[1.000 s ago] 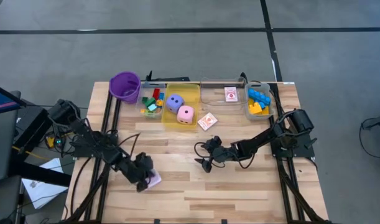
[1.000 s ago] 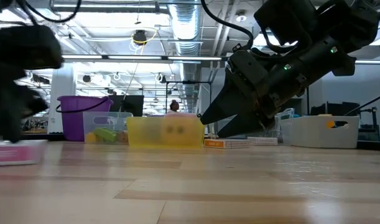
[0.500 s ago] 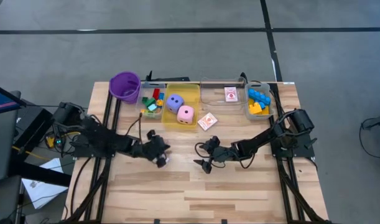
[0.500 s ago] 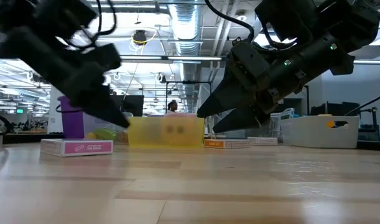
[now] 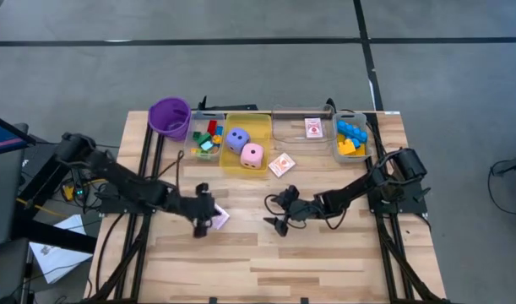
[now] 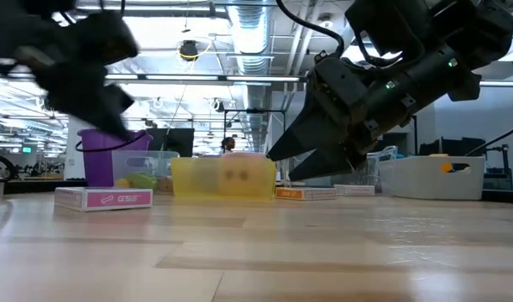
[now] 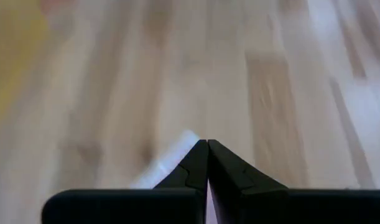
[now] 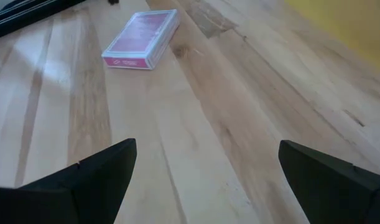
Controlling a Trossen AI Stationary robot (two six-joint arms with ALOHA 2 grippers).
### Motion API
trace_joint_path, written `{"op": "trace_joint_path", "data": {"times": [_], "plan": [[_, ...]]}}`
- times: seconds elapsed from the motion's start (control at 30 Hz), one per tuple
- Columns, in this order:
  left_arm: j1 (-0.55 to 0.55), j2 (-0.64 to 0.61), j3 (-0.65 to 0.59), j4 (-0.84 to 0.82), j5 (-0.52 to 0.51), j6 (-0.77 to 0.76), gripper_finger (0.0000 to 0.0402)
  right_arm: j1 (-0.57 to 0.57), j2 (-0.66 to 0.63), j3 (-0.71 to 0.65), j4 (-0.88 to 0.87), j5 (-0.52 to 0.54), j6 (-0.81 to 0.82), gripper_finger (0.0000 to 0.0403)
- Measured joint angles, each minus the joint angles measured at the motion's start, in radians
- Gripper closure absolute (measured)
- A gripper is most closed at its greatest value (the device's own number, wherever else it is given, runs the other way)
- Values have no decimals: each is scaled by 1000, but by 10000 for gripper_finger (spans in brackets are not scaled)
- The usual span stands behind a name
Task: Pick & Place Toys
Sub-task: Put the pink playing card into the transparent bin
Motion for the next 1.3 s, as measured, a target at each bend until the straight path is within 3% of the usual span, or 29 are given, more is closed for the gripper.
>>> {"op": "trace_joint_path", "data": {"times": [0.23, 0.43, 0.7, 1.03, 1.3], "plan": [[-136, 19, -1, -175, -32, -155, 401, 5, 0, 0, 13, 0, 3, 17], [-141, 108, 0, -181, -76, -235, 402, 4, 0, 0, 20, 2, 3, 17], [-140, 229, 4, -18, -85, -255, 402, 4, 0, 0, 22, 1, 3, 17], [-85, 365, 3, 257, -227, -383, 402, 5, 0, 0, 35, 0, -18, 17], [-25, 469, 0, 475, -303, -377, 401, 13, 0, 0, 39, 0, -106, 17]]}}
